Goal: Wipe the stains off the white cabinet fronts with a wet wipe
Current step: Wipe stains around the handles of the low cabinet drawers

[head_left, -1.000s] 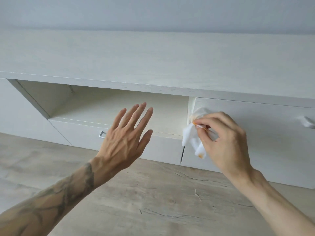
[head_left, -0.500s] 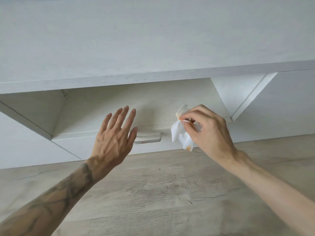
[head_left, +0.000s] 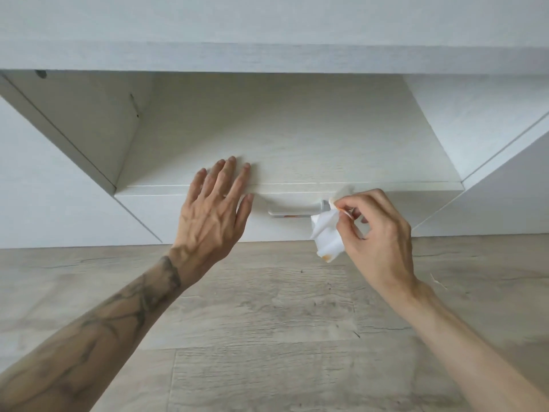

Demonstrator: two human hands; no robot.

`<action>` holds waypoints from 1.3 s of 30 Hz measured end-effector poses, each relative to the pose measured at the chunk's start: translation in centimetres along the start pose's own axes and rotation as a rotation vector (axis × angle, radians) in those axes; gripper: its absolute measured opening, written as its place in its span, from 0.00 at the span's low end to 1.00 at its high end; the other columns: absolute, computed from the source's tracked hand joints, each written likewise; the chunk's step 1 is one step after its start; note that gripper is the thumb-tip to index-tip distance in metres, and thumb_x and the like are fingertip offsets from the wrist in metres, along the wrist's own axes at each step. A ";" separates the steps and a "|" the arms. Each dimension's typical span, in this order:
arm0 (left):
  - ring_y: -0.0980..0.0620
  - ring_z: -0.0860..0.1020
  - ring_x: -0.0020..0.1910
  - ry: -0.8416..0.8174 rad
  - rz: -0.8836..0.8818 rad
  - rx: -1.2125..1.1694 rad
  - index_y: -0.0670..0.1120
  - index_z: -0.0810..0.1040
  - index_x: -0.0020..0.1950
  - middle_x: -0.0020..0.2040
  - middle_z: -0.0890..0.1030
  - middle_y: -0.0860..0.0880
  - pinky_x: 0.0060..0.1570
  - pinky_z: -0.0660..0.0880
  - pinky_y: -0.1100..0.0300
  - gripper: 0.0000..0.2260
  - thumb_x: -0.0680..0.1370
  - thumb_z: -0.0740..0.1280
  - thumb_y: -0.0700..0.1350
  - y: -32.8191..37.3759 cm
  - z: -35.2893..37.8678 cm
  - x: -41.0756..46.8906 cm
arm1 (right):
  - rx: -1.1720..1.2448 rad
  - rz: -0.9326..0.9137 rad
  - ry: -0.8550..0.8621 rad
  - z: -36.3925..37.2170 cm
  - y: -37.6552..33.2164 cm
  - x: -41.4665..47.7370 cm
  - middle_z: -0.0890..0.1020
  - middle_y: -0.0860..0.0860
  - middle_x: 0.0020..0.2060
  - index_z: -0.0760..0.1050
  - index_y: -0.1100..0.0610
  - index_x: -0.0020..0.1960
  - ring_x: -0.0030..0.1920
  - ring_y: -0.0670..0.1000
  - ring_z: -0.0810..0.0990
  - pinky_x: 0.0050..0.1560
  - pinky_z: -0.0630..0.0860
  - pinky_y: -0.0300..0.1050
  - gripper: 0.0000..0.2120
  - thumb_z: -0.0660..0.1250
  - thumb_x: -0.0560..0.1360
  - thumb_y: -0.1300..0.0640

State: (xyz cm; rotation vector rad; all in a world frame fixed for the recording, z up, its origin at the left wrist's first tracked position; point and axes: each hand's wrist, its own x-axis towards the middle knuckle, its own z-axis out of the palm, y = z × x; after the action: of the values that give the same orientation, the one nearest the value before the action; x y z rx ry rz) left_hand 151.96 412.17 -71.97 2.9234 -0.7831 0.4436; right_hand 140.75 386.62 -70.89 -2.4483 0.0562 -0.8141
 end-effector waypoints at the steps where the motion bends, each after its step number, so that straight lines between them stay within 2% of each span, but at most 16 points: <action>1: 0.40 0.62 0.83 0.008 0.003 0.004 0.46 0.61 0.86 0.84 0.63 0.40 0.83 0.56 0.42 0.26 0.89 0.50 0.55 -0.1 0.2 -0.1 | -0.003 -0.005 -0.003 0.4 0.0 -0.4 0.82 0.50 0.47 0.84 0.58 0.52 0.43 0.40 0.75 0.47 0.75 0.35 0.11 0.73 0.74 0.71; 2: 0.40 0.62 0.83 0.017 0.004 0.008 0.46 0.61 0.86 0.84 0.63 0.40 0.83 0.56 0.42 0.26 0.89 0.50 0.55 -0.2 0.4 -0.1 | -0.005 -0.011 0.002 0.7 0.0 -0.6 0.82 0.51 0.48 0.85 0.58 0.53 0.43 0.41 0.76 0.48 0.75 0.35 0.11 0.73 0.74 0.71; 6: 0.39 0.62 0.83 0.060 0.005 0.025 0.48 0.62 0.86 0.84 0.63 0.39 0.82 0.57 0.41 0.26 0.90 0.49 0.55 -0.4 1.0 0.1 | 0.011 -0.001 0.037 2.5 -0.4 -1.0 0.83 0.54 0.50 0.87 0.61 0.54 0.47 0.45 0.79 0.52 0.72 0.25 0.11 0.72 0.76 0.71; 13: 0.39 0.64 0.82 0.154 0.006 0.043 0.48 0.63 0.86 0.83 0.66 0.41 0.80 0.58 0.42 0.26 0.90 0.47 0.56 -0.7 2.6 0.3 | 0.091 -0.018 0.059 5.3 -0.5 -1.7 0.85 0.56 0.54 0.86 0.63 0.58 0.54 0.48 0.84 0.62 0.76 0.32 0.11 0.76 0.76 0.69; 18: 0.39 0.66 0.80 0.215 0.012 0.057 0.48 0.64 0.85 0.82 0.68 0.41 0.79 0.58 0.43 0.26 0.90 0.46 0.57 -1.0 3.6 0.5 | 0.092 -0.090 0.060 5.5 0.6 -1.5 0.86 0.55 0.51 0.87 0.62 0.56 0.49 0.51 0.86 0.57 0.80 0.38 0.08 0.77 0.77 0.67; 22: 0.39 0.66 0.80 0.231 0.008 0.062 0.49 0.64 0.85 0.82 0.68 0.42 0.78 0.58 0.43 0.26 0.90 0.46 0.57 -1.2 4.2 0.6 | 0.049 -0.122 0.101 6.0 1.0 -1.0 0.87 0.55 0.48 0.88 0.61 0.53 0.49 0.57 0.82 0.56 0.76 0.39 0.06 0.78 0.77 0.63; 27: 0.39 0.67 0.80 0.242 0.007 0.066 0.48 0.64 0.85 0.81 0.69 0.42 0.78 0.58 0.43 0.25 0.90 0.47 0.56 -1.3 4.3 0.6 | 0.064 -0.168 0.101 7.0 0.7 -0.6 0.86 0.56 0.44 0.88 0.62 0.51 0.46 0.59 0.82 0.52 0.79 0.44 0.04 0.78 0.76 0.65; 33: 0.40 0.67 0.80 0.255 0.005 0.064 0.49 0.65 0.84 0.81 0.69 0.43 0.78 0.59 0.43 0.25 0.90 0.48 0.56 -1.3 4.6 0.6 | 0.053 -0.193 0.085 6.2 1.9 -0.5 0.86 0.56 0.45 0.88 0.62 0.52 0.46 0.59 0.81 0.54 0.75 0.38 0.04 0.77 0.77 0.65; 36: 0.39 0.67 0.79 0.264 0.007 0.061 0.48 0.65 0.84 0.81 0.69 0.42 0.78 0.60 0.42 0.24 0.90 0.49 0.55 -1.4 4.6 0.7 | 0.076 -0.175 0.105 7.1 1.0 -0.6 0.86 0.56 0.44 0.88 0.63 0.51 0.46 0.59 0.81 0.53 0.76 0.39 0.04 0.78 0.77 0.65; 39: 0.39 0.68 0.79 0.272 0.015 0.065 0.48 0.66 0.84 0.81 0.70 0.42 0.77 0.60 0.43 0.24 0.90 0.49 0.55 -1.4 4.6 0.7 | 0.106 -0.254 0.059 8.2 -0.1 -0.1 0.86 0.56 0.44 0.88 0.63 0.51 0.46 0.59 0.81 0.51 0.79 0.44 0.04 0.78 0.77 0.65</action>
State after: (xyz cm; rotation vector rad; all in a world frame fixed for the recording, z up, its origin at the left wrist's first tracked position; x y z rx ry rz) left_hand 154.38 412.37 -76.20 2.8291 -0.7645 0.8611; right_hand 145.29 390.80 -76.32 -2.3603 -0.2749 -0.9718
